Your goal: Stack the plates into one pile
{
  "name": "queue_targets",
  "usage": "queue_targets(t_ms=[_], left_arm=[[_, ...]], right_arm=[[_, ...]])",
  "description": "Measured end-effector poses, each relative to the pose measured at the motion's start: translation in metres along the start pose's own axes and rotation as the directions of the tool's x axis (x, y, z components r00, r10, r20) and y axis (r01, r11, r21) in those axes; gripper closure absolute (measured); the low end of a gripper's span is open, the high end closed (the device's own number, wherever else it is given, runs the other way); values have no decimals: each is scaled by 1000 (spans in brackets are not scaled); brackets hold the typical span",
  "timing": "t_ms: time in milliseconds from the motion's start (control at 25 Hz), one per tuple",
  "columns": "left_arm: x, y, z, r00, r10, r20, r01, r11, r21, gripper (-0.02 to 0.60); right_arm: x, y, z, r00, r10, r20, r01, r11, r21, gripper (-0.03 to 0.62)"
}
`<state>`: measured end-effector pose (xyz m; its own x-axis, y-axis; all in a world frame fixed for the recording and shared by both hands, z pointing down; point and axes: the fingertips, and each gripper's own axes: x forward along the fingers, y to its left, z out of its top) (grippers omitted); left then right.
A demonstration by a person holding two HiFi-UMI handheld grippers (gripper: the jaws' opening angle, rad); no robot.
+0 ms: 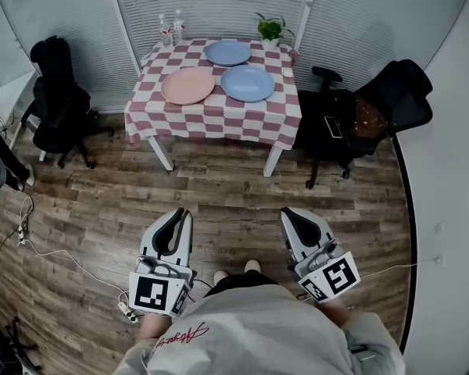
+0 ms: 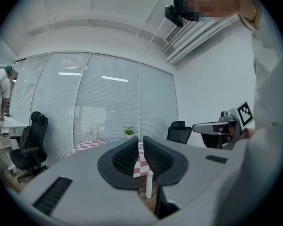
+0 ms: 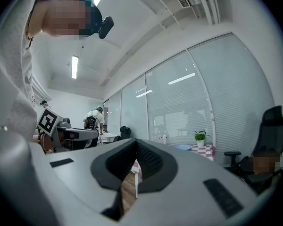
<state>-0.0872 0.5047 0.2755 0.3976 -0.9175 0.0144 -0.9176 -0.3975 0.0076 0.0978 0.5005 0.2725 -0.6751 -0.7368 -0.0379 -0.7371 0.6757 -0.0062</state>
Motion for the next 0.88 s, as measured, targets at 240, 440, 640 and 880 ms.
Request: queue_targets(t_ms=[240, 440, 640, 880], left_arm=[[-11, 11, -1, 1000, -16, -3, 16, 1000, 10, 537], [-14, 14, -2, 999, -32, -2, 32, 999, 4, 537], [-6, 13, -2, 999, -43, 8, 43, 999, 4, 537], [10, 18, -3, 1000, -24, -2, 24, 1000, -2, 537]], right_arm=[[4, 15, -6, 1000, -8, 1, 8, 999, 33, 583], [4, 22, -11, 1000, -23, -18, 23, 999, 23, 584], [2, 14, -11, 999, -34, -18, 34, 999, 27, 583], [20, 1, -13, 1000, -11, -20, 12, 999, 32, 583]])
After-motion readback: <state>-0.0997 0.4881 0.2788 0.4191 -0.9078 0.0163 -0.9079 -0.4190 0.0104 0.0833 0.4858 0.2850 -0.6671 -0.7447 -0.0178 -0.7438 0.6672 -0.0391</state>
